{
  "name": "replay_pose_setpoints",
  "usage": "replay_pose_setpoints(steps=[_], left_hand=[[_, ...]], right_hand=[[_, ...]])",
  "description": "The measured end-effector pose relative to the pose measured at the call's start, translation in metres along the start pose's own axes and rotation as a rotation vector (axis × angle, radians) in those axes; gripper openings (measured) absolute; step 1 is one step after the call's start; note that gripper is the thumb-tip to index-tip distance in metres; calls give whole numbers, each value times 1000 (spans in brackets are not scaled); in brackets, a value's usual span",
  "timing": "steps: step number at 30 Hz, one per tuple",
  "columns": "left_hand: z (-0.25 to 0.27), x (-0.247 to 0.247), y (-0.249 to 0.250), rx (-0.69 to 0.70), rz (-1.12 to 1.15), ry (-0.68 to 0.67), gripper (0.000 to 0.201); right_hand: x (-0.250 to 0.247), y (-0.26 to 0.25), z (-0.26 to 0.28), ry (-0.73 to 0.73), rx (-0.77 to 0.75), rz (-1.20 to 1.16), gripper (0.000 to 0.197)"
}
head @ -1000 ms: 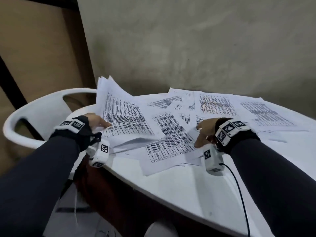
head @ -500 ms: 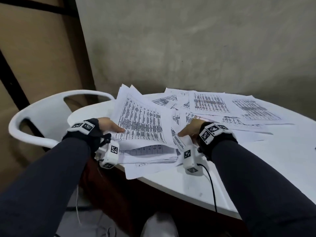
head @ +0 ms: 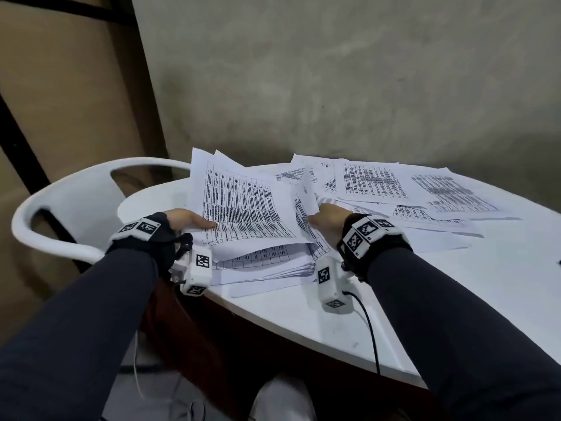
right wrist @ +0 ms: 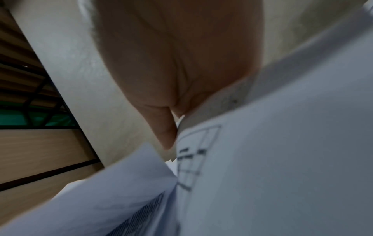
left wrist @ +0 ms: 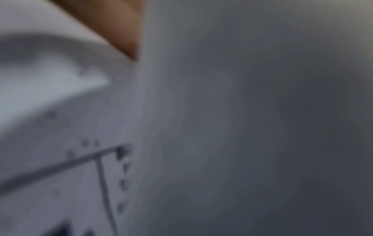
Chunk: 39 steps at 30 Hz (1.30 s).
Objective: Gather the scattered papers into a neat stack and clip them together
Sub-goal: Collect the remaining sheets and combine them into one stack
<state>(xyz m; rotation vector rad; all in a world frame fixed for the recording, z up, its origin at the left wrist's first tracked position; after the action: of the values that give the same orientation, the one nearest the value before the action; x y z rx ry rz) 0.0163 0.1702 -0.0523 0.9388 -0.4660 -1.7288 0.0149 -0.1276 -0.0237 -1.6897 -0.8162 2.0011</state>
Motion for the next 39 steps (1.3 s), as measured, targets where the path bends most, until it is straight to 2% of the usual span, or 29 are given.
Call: replay_pose_setpoints(steps=[1, 4, 6, 8, 10, 11, 13, 14, 15, 16, 19, 22, 24, 26, 29, 31, 33, 36, 39], left_hand=[[-1, 0, 0, -3, 12, -8, 59], [-34, -9, 1, 23, -1, -4, 91], [-49, -12, 0, 5, -29, -10, 100], [-48, -11, 6, -1, -19, 19, 90], [-4, 6, 17, 2, -51, 46, 79], [13, 14, 22, 10, -54, 58, 61], [21, 23, 26, 16, -95, 100, 26], [22, 25, 27, 30, -99, 117, 24], [26, 27, 27, 34, -78, 123, 31], [27, 28, 26, 35, -54, 133, 38], [27, 25, 22, -24, -17, 130, 45], [21, 28, 21, -6, -66, 43, 68], [9, 21, 20, 9, -57, 48, 55], [6, 14, 21, 12, -52, 88, 47], [21, 23, 25, 10, -80, 101, 37], [27, 26, 29, 31, -93, 133, 23], [29, 28, 32, 70, -81, 133, 35], [22, 24, 28, 23, -73, 130, 43], [18, 22, 26, 51, -74, 79, 43]], right_hand=[[-4, -2, 1, 37, -14, 0, 36], [-16, 11, 6, 108, 39, -12, 56], [-16, 18, 10, 19, 65, 144, 70], [-13, 20, 9, -108, 56, 322, 73], [-8, 13, 7, -186, -17, 372, 50], [-8, 12, 9, -213, -37, 370, 44], [-11, 12, 11, -188, -28, 196, 60], [-15, 18, 10, -128, 8, 100, 66], [-19, 23, 10, -72, 26, 64, 66], [-22, 28, 10, -37, 53, 110, 65], [-18, 23, 14, -81, 28, 295, 66], [-12, 10, 6, -144, -36, 164, 59], [-22, 10, 3, -64, -23, 129, 45], [-31, 25, 2, -27, 23, 260, 41], [-22, 40, 10, -176, 86, 426, 42], [-15, 31, 15, -279, 25, 461, 42], [-18, 13, 21, -302, -25, 416, 38], [-34, 22, 14, -208, 30, 236, 33], [-44, 50, 12, -117, 135, 363, 41]])
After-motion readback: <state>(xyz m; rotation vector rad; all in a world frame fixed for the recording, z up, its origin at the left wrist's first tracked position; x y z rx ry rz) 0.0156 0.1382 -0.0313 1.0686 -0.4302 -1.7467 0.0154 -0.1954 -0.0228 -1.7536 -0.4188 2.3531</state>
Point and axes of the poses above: each hand's wrist, its own z-axis away from the middle knuckle, its own x-axis out of the palm, y = z × x, the point moved 7 cm from there along -z, towards the middle knuckle, and after that the axes turned 15 degrees about -x, right-handed, at the moved point
